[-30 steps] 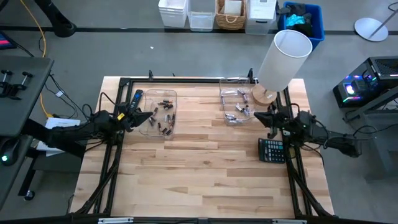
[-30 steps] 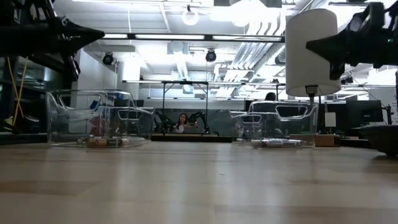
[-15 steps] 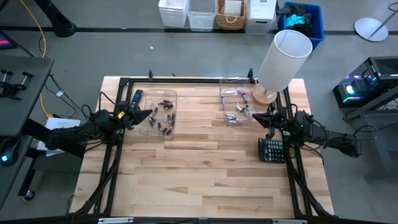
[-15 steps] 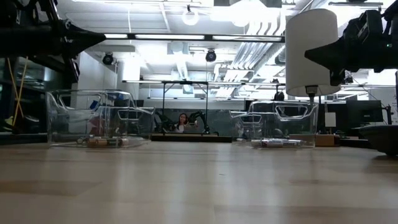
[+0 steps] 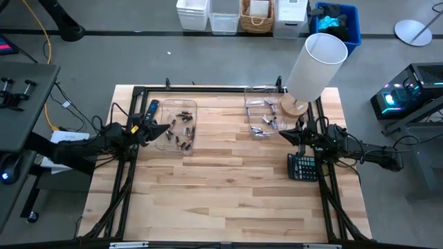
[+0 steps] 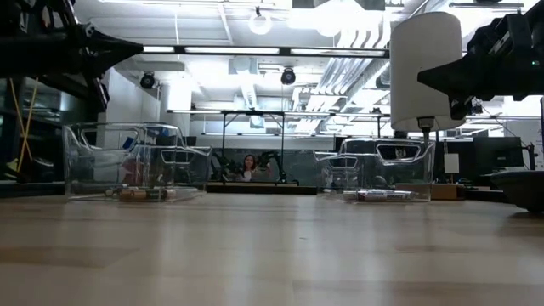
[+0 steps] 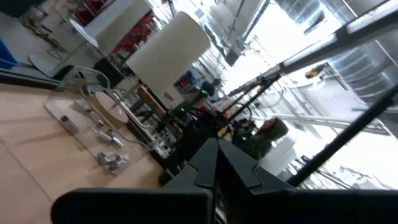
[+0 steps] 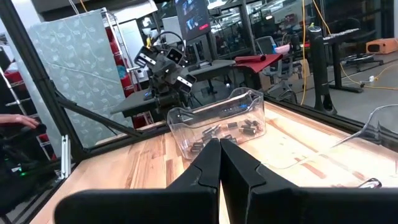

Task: Sort batteries
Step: Return to Home Position

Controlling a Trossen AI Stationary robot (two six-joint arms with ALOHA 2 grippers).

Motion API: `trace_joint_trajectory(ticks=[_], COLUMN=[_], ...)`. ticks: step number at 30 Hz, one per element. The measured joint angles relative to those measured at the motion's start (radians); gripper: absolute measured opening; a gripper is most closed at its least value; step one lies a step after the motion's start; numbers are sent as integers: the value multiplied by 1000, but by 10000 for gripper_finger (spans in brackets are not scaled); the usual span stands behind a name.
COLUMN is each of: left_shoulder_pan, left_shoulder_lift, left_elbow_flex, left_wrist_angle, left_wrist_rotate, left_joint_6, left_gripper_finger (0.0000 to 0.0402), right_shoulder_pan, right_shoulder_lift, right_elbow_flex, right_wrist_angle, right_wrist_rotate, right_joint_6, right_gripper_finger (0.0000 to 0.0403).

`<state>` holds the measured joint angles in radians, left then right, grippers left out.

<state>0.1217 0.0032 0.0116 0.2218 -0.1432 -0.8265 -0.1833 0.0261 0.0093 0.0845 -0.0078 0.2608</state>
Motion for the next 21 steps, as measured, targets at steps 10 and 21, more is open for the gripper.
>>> trace_joint_trajectory(ticks=[10, 21], left_shoulder_pan=[-167, -272], left_shoulder_lift=[0, 0], left_elbow_flex=[0, 0], left_wrist_angle=[0, -178], left_wrist_rotate=[2, 160], left_joint_6=[0, 883], left_gripper_finger=[0, 0], right_shoulder_pan=[0, 0], right_shoulder_lift=[0, 1], right_elbow_flex=[0, 0], right_wrist_angle=[0, -2], right_wrist_rotate=[0, 0], right_joint_6=[0, 0], right_gripper_finger=[0, 0])
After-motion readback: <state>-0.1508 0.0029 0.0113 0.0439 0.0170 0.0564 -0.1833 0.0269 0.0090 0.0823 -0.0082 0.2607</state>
